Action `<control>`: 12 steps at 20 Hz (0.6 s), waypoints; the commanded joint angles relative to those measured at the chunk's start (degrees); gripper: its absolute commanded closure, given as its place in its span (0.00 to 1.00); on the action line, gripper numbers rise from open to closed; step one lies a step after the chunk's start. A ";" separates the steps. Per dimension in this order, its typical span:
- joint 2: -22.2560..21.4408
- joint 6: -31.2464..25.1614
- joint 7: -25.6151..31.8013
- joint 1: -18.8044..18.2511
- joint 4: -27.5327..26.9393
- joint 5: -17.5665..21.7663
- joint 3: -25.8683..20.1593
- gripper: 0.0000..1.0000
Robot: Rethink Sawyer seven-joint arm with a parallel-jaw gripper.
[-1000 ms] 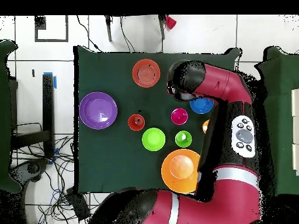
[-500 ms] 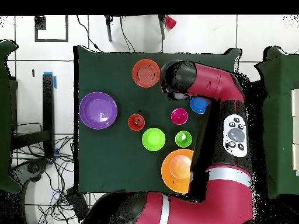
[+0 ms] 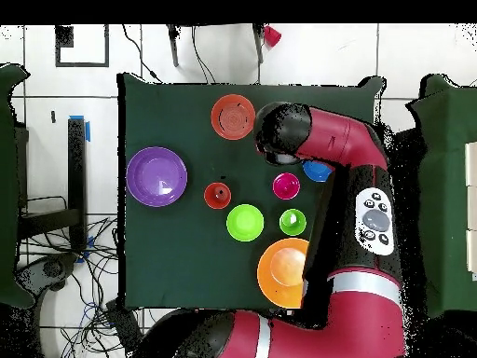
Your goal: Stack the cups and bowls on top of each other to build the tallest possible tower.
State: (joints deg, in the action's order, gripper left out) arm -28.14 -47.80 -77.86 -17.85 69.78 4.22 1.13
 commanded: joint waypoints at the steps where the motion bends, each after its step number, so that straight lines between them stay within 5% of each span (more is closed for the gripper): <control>1: 0.29 0.60 -5.41 -0.49 4.88 -1.00 -4.65 0.00; 12: -1.99 0.68 -6.47 1.04 6.64 -0.30 -3.37 0.00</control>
State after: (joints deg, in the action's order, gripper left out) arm -30.11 -47.79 -77.86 -17.81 71.16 4.10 1.25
